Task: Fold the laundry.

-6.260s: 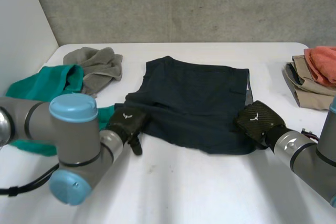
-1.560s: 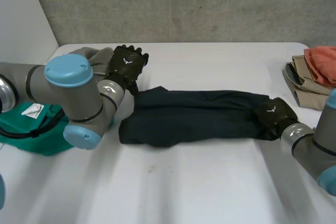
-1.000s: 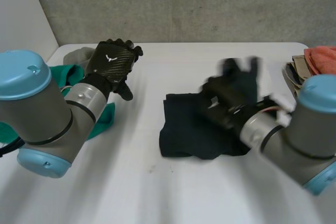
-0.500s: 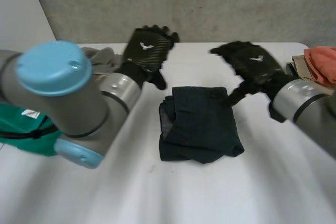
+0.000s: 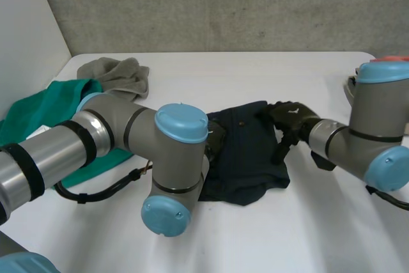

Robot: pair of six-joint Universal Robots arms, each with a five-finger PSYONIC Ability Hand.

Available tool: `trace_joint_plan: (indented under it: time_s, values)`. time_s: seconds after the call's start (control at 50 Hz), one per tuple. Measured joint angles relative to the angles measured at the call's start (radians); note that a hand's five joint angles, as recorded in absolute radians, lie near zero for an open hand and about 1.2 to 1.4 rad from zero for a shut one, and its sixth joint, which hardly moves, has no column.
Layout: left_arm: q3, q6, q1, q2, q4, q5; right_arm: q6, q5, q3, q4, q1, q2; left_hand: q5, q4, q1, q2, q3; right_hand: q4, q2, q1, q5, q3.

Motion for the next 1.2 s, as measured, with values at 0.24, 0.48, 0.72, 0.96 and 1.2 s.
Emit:
trace_joint_plan:
  time_s: [0.24, 0.48, 0.72, 0.96, 1.2]
  values:
    - [-0.056, 0.071, 0.011, 0.031, -0.010, 0.001, -0.146, 0.083, -0.062, 0.006, 0.045, 0.097, 0.000, -0.005, -0.026, -0.015, -0.013, 0.000, -0.014, -0.015, -0.001, 0.000]
    - [-0.060, 0.076, 0.038, 0.185, 0.031, 0.021, -0.193, 0.131, -0.007, -0.015, 0.048, -0.064, -0.051, -0.049, -0.032, -0.044, -0.054, 0.000, -0.014, -0.015, -0.001, 0.000]
    - [-0.172, -0.098, 0.099, 0.444, 0.086, 0.328, -0.168, 0.035, 0.540, -0.424, 0.052, -0.378, -0.051, -0.049, -0.032, -0.044, -0.054, 0.000, -0.014, -0.015, -0.002, 0.000]
    - [-0.258, -0.198, 0.178, 0.489, 0.081, 0.507, -0.183, -0.050, 0.747, -0.682, 0.090, -0.292, -0.051, -0.049, -0.032, -0.044, -0.054, 0.000, -0.014, -0.015, -0.002, 0.000]
    - [-0.281, -0.195, 0.167, 0.481, 0.084, 0.496, -0.206, -0.025, 0.584, -0.811, 0.115, -0.123, -0.051, -0.049, -0.032, -0.044, -0.054, 0.519, 0.527, 0.456, 0.460, 0.521]
